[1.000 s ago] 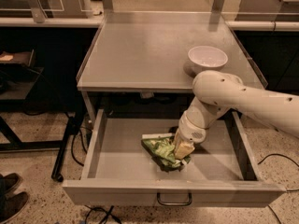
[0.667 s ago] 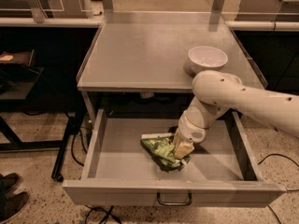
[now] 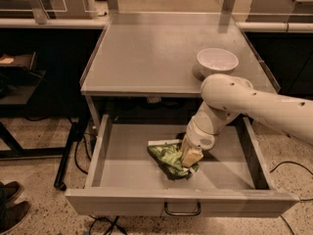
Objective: Place green jalapeno chip bag into top drawer
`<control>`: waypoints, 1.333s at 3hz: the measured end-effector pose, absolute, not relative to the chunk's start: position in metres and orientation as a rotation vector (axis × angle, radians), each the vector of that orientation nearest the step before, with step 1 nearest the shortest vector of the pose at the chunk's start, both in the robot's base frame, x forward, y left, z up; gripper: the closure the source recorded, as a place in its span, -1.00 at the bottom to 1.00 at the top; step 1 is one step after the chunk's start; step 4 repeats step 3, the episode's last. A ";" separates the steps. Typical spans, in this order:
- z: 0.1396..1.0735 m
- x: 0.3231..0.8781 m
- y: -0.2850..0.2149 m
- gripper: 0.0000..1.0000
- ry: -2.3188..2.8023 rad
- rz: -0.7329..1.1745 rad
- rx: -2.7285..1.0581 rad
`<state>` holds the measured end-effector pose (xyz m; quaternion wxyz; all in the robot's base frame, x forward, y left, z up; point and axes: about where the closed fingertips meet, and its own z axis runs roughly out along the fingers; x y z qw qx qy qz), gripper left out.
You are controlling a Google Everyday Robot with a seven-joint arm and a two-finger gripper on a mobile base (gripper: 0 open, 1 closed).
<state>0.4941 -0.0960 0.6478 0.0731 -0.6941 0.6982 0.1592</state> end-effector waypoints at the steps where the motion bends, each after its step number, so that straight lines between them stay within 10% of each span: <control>1: 0.648 0.494 -0.096 -0.92 2.097 0.478 -2.085; 4: 0.648 0.494 -0.096 -1.00 2.097 0.478 -2.085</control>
Offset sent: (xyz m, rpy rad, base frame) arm 0.0000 0.0000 0.0000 0.0000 0.0000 0.0000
